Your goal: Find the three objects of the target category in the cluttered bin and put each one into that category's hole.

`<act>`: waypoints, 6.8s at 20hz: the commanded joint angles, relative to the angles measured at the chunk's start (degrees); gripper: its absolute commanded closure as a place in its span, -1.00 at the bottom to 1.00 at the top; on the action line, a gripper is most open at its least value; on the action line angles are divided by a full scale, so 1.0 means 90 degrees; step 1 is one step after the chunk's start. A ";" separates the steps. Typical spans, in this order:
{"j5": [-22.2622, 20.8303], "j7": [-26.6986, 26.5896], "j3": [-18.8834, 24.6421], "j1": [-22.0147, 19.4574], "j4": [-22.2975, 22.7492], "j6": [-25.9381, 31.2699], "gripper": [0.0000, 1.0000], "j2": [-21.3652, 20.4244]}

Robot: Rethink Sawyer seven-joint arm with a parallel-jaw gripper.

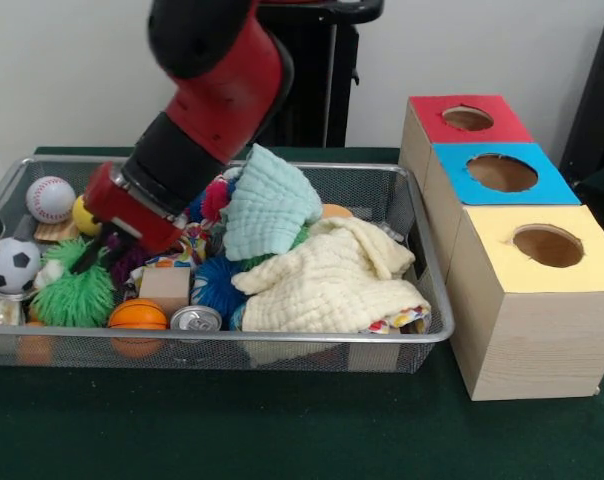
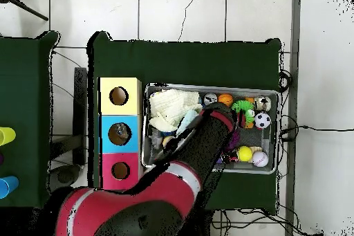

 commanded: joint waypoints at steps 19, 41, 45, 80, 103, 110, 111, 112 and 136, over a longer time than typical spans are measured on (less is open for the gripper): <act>0.0162 -0.2649 0.4754 -0.3961 0.1485 0.1111 -1.00 -0.1199; -0.0591 -0.1756 0.4154 -0.3119 0.2142 0.0486 -1.00 -0.2396; -0.0725 -0.1770 0.4166 -0.3093 0.2133 0.0494 -1.00 -0.2506; 0.0868 -0.1178 0.6842 -0.4813 0.4000 0.0606 -1.00 -0.2530; 0.2898 0.0592 0.1659 -0.0627 0.2006 -0.3715 -1.00 -0.0343; 0.4486 -0.0176 0.0585 0.0018 0.2214 -0.4545 -1.00 -0.0154; 0.4657 -0.0256 0.0421 0.0120 0.2179 -0.4519 -1.00 -0.0103; 0.4716 -0.0290 0.0362 0.0171 0.2142 -0.4420 -1.00 -0.0106; 0.6241 -0.0122 -0.1734 0.0378 -0.0233 -0.1944 -1.00 0.3177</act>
